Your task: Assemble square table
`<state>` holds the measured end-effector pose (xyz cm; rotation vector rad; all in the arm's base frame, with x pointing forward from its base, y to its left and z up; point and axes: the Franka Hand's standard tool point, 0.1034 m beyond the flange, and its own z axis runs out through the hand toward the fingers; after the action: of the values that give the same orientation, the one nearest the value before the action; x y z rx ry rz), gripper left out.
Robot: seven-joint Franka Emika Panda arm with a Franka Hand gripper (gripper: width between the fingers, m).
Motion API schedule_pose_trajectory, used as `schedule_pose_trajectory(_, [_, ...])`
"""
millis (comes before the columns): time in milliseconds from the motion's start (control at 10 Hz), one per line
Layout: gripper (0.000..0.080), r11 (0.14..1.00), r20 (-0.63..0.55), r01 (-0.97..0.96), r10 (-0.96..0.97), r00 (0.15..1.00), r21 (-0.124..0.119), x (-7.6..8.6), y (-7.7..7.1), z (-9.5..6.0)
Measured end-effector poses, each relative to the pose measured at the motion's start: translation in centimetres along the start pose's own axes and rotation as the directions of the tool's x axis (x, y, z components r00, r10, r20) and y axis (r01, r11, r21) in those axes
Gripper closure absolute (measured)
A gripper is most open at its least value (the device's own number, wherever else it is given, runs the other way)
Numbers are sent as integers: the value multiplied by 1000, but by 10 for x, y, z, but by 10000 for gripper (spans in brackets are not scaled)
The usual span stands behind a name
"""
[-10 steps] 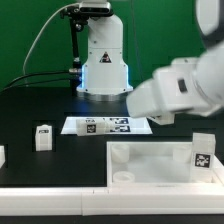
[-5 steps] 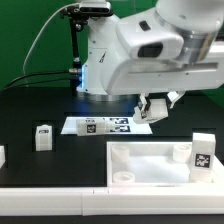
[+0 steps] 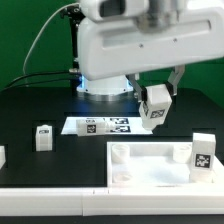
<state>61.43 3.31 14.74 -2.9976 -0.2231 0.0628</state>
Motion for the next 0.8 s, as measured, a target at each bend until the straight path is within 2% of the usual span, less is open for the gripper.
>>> schedule_pose_trajectory(100, [515, 1000, -14, 3, -3, 1000, -10, -8, -1, 5])
schedule_pose_trajectory(300, [515, 998, -178, -3, -9, 984, -64, 1, 10, 4])
schedule_pose_trajectory(500, [515, 992, -290, 5, -42, 956, -124, -1, 24, 13])
schedule_pose_trajectory(800, [515, 973, -472, -4, -107, 875, -229, 7, 49, 3])
